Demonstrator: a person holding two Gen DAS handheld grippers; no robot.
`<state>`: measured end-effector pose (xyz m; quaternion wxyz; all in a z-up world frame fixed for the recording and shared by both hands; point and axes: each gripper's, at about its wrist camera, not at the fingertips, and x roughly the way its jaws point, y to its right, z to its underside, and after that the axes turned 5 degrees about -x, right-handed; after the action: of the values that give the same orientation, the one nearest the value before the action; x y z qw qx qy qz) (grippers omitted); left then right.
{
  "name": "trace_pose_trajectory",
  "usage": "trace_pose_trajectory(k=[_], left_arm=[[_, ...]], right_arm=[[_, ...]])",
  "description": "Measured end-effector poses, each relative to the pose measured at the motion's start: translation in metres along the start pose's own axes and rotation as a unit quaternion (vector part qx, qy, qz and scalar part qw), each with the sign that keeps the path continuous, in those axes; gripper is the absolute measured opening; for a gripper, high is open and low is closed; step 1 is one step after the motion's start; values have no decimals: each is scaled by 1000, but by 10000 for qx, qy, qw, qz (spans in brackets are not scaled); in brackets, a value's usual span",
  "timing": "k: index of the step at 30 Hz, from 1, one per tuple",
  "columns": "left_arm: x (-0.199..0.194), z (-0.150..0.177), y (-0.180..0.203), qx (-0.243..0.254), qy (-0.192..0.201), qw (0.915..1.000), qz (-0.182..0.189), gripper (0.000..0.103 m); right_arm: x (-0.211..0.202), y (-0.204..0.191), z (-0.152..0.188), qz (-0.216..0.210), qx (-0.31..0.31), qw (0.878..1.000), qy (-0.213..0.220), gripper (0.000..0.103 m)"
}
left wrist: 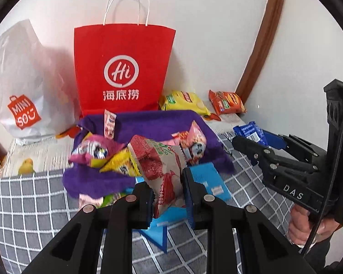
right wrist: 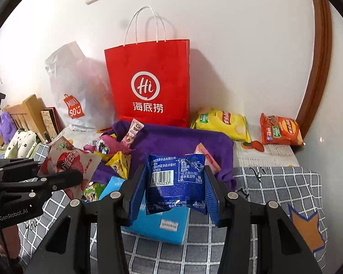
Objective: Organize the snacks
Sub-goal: 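Carry the strawberry packet and blue packet up over the purple towel with both grippers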
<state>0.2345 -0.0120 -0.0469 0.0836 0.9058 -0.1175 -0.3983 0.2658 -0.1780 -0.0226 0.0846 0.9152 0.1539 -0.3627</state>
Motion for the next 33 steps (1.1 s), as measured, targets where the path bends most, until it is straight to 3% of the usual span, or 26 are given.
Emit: trace_pose_trajectory(k=[21,33], left_arm=[[49,-66,-29,-127,59,9997,-190,21],[99,-76,-51,-222,-197,9993,-238,21]], right_arm=[[65,8,-62,61,-90,9999,-37,48],[132,15,-60,-238,18,9987,-441,48]])
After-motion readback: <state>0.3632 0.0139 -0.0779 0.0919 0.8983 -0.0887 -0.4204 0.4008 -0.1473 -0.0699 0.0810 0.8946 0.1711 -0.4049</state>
